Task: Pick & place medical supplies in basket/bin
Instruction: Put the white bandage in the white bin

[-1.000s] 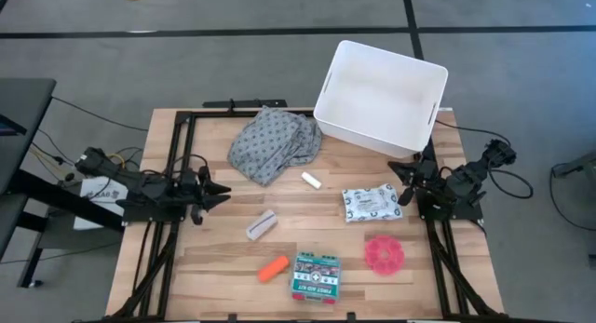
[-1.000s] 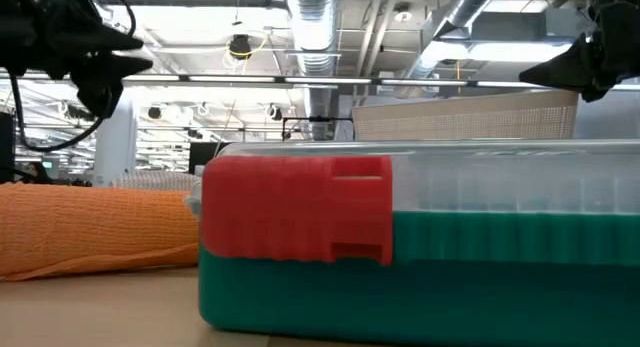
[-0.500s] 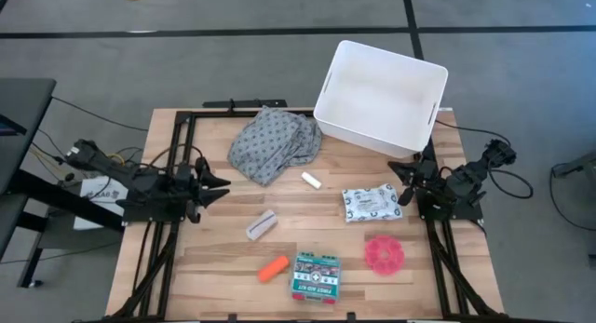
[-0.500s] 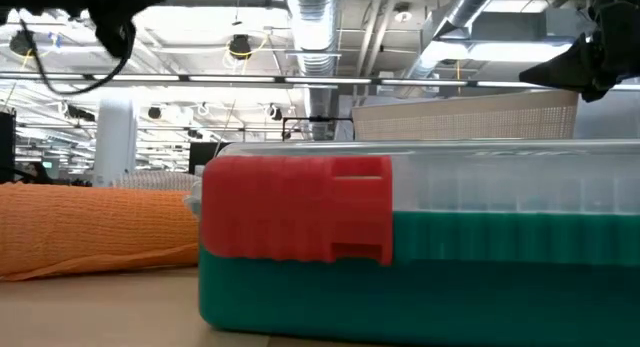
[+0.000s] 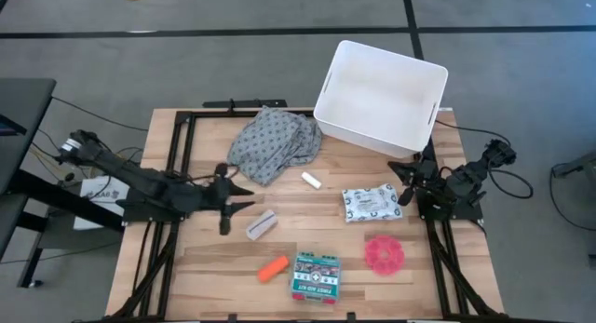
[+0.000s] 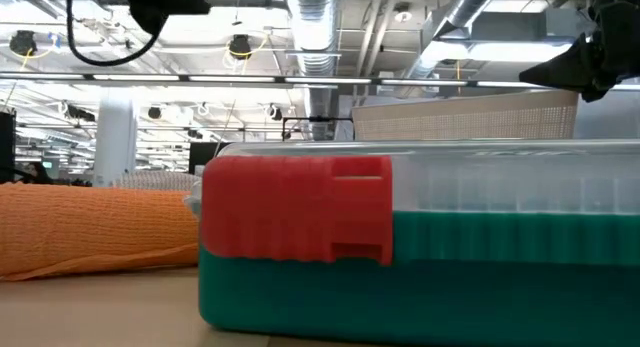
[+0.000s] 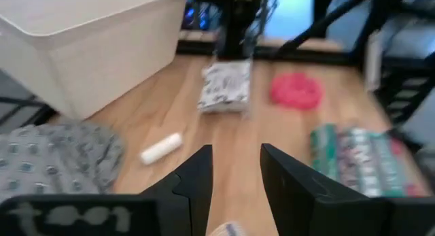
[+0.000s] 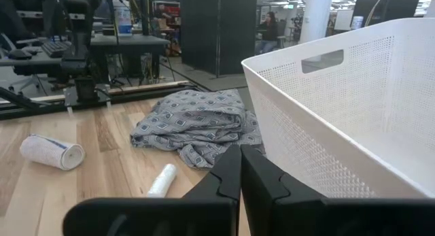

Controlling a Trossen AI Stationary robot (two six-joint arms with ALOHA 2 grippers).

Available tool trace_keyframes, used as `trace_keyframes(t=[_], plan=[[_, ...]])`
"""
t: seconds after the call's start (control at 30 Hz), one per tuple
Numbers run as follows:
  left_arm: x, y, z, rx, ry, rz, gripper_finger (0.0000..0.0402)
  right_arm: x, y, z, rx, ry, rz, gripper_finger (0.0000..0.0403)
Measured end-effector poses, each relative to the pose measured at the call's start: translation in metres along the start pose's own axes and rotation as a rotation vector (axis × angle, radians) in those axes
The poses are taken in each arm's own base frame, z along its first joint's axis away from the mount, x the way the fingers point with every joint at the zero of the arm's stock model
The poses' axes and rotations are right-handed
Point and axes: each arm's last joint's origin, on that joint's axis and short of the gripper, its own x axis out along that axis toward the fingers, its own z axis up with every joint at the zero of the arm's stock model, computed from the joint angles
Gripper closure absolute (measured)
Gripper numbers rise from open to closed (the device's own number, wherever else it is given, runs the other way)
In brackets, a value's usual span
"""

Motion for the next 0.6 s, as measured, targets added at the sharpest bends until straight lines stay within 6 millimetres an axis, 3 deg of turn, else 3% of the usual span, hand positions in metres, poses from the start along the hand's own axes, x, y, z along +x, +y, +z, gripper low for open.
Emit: trace_keyframes(t=[0.27,0.6], plan=[[0.038,-0.017,-0.004,0.152,0.137,0.110,0.0290,0.000,0.000,0.000,0.000,0.000,0.000,0.0403],[0.078,-0.037,-0.017,0.194,0.118,0.101,0.0290,0.000,0.000,0.000,0.000,0.000,0.000,0.0403]])
